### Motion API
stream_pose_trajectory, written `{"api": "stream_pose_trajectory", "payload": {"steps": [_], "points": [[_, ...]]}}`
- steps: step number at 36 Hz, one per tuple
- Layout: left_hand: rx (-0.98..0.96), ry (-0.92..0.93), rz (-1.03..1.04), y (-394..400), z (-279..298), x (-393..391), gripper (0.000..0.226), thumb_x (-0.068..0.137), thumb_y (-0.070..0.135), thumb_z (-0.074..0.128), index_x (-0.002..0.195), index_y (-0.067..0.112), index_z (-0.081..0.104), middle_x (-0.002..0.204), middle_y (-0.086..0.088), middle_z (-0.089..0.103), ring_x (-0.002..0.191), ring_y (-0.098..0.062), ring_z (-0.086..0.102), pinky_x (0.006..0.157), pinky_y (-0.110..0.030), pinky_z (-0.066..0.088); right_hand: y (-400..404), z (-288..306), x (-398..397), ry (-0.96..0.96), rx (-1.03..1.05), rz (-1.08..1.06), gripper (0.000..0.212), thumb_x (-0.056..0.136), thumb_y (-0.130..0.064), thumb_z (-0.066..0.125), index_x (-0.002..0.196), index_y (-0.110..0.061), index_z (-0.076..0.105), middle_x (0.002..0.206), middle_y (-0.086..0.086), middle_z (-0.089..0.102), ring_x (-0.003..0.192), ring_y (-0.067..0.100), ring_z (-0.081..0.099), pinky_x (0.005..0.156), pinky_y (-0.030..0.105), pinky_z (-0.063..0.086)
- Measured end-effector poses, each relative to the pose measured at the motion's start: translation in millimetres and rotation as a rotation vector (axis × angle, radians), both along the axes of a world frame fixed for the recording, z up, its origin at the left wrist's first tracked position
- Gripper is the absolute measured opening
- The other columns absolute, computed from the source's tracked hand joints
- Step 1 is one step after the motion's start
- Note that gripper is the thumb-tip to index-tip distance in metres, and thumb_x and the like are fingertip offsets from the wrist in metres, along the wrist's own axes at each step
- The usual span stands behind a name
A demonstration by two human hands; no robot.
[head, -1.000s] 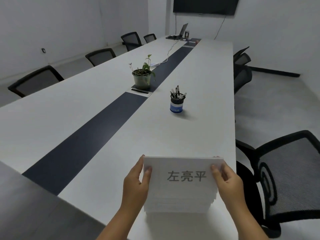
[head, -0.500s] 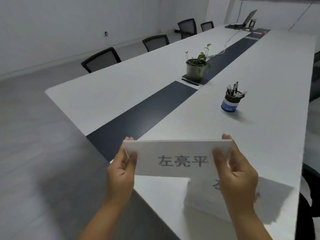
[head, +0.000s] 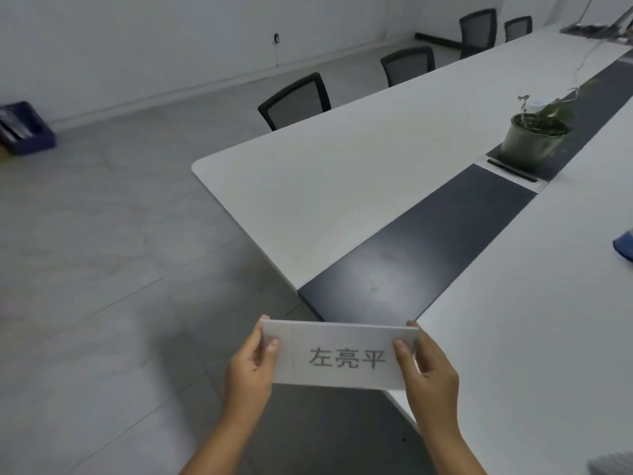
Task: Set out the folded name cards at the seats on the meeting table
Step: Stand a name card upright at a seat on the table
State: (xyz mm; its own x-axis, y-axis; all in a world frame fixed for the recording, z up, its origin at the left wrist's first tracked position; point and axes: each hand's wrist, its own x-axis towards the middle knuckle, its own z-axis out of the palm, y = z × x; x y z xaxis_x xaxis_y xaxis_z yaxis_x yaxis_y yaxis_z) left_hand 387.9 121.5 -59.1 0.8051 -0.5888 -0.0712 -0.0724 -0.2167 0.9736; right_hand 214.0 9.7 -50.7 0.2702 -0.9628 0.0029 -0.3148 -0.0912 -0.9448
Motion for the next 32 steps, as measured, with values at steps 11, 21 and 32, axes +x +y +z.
{"api": "stream_pose_trajectory", "payload": {"steps": [11,21,32], "points": [[0.091,0.064,-0.164,-85,-13,137,0.042,0.085,0.001,0.051,0.126,0.007,0.046,0.109,-0.004,0.059,0.083,0.007,0.054,0.060,0.004,0.040,-68,-20,119,0.081,0.035,-0.186,0.038,0.080,-0.013,0.063,0.117,-0.014,0.059,0.112,-0.002,0.059,0.100,0.020,0.056,0.074,0.007,0.047],[0.137,0.033,-0.198,-178,2,295,0.042,0.087,0.000,0.048,0.128,0.006,0.042,0.119,0.005,0.047,0.099,-0.003,0.054,0.069,0.008,0.037,-157,-12,281,-0.032,0.083,-0.177,0.041,0.081,-0.013,0.062,0.121,-0.009,0.055,0.119,-0.007,0.052,0.114,0.010,0.047,0.099,0.029,0.039],[0.182,0.046,-0.486,-271,-7,431,0.040,0.087,0.005,0.050,0.125,0.016,0.048,0.132,-0.005,0.051,0.122,-0.016,0.046,0.103,-0.027,0.035,-183,-28,398,0.056,0.101,-0.476,0.039,0.080,-0.016,0.063,0.118,-0.012,0.058,0.116,-0.010,0.054,0.111,0.008,0.048,0.100,0.031,0.039]]}}
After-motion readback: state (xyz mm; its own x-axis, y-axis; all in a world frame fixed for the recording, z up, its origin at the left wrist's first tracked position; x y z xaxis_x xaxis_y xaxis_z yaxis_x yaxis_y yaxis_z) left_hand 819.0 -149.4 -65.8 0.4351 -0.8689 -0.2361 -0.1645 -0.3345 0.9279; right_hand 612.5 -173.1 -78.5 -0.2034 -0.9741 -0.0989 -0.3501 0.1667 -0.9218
